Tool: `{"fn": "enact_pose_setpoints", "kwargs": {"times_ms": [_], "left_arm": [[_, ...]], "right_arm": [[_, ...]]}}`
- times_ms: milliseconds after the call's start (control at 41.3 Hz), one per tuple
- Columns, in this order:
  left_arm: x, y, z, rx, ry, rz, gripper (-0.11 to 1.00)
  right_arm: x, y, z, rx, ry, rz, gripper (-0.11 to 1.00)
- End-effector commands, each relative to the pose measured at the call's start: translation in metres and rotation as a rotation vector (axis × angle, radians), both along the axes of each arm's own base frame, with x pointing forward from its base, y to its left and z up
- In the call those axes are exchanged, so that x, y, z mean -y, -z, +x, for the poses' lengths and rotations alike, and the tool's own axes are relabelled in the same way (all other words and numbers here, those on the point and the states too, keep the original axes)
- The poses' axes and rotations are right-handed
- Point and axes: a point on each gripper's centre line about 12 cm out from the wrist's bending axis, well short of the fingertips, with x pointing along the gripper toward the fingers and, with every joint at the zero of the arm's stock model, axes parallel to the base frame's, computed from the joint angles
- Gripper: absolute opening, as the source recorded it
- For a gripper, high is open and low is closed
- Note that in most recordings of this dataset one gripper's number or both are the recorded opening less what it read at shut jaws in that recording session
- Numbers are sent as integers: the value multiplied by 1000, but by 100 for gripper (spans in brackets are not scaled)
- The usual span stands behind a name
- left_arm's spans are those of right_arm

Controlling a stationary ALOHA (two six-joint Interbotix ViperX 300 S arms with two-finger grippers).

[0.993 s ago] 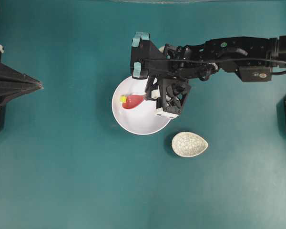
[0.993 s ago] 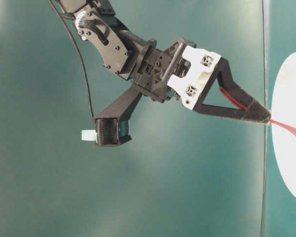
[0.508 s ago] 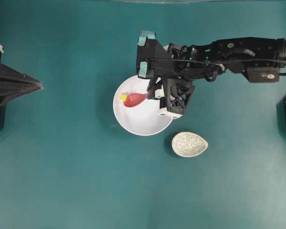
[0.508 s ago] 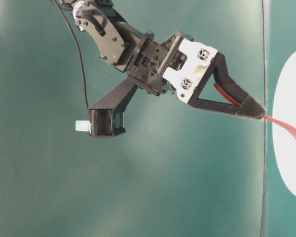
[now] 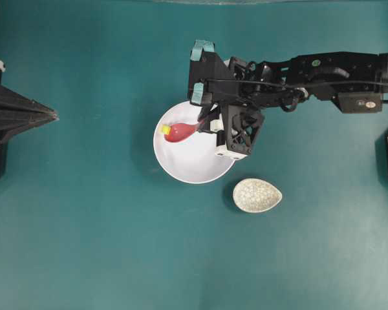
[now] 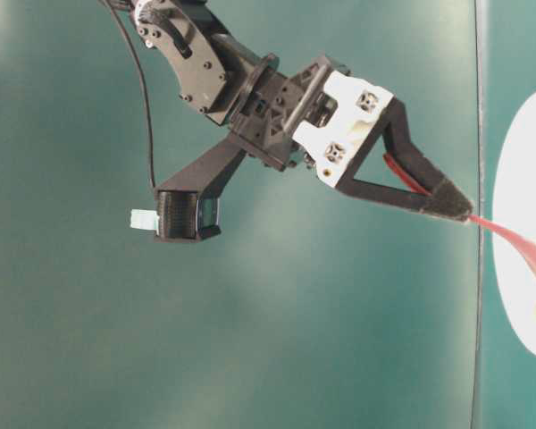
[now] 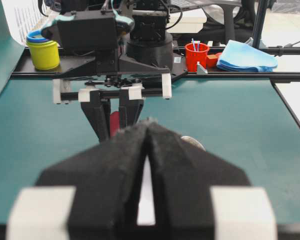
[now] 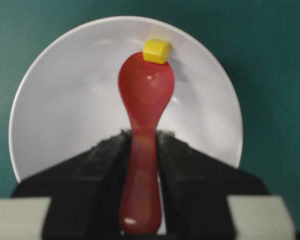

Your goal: Scoop the yellow hexagonal prism block from the bowl with a spoon using the right arm.

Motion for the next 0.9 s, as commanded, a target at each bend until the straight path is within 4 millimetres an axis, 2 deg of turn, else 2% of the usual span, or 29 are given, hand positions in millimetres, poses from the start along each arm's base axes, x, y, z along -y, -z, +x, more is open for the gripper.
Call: {"fn": "enact_pose_setpoints", "kwargs": {"times_ms": [0,872], "left_arm": [[0,-12,1,31,-1,0,3],[0,-13,1,35,-1,1,3]], "right_arm": [[-2,-21,-1,58,-3,-12,25],[-6,-22,-9,163,19,-47,25]]}}
